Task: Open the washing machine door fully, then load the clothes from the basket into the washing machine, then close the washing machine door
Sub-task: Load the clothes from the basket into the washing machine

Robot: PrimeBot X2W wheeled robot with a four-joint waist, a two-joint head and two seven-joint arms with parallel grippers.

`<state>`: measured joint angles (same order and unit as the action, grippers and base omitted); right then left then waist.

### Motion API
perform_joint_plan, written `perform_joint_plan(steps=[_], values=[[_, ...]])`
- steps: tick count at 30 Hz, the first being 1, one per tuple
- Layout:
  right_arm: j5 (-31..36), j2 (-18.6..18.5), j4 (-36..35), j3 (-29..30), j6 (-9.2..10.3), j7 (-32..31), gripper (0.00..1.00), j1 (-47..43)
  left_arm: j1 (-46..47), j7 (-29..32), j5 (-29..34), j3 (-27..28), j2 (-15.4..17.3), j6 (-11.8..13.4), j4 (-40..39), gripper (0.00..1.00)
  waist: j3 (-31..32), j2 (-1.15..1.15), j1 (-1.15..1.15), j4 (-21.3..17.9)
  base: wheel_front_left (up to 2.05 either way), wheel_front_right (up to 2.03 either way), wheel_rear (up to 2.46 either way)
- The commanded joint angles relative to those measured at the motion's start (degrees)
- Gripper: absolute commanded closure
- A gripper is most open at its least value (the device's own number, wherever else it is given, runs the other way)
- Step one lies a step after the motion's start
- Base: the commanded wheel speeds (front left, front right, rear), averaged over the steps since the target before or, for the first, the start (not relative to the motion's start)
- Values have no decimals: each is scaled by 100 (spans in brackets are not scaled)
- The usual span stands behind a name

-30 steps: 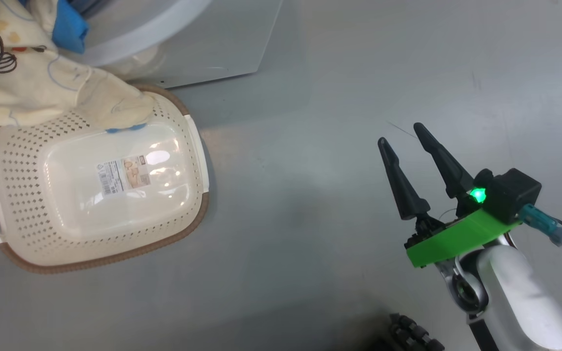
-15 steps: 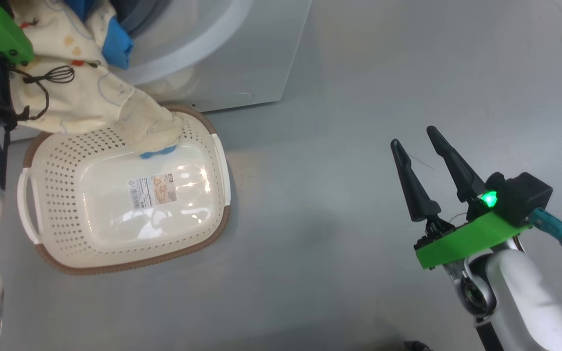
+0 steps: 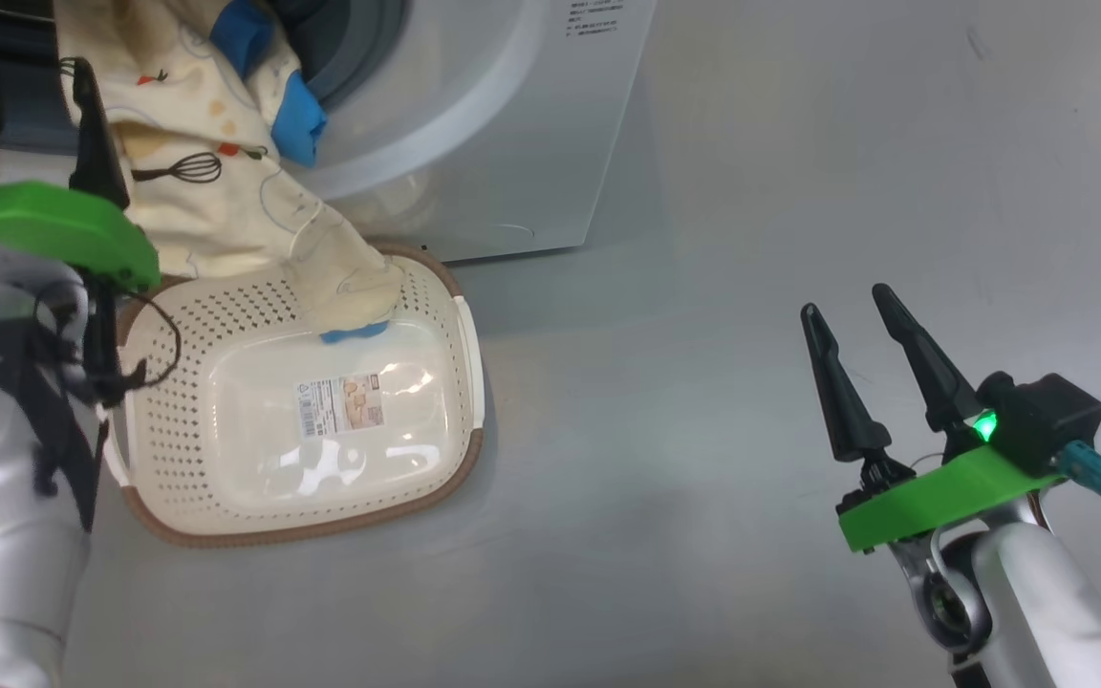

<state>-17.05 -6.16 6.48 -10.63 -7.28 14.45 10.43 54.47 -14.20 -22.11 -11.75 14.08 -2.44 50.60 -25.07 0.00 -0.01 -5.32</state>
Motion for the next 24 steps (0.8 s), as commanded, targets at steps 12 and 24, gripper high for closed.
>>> perform_joint_plan(steps=[12,24], values=[[72,-104,-288,-110,-21,55,0,-171,-2513,-79,-54,697,308,587,-2646,0,133,0,1,89,0,0,0],[63,-144,-310,-160,-21,55,0,-147,-4352,-17,1,970,200,1252,-4676,0,70,0,1,78,0,0,0]])
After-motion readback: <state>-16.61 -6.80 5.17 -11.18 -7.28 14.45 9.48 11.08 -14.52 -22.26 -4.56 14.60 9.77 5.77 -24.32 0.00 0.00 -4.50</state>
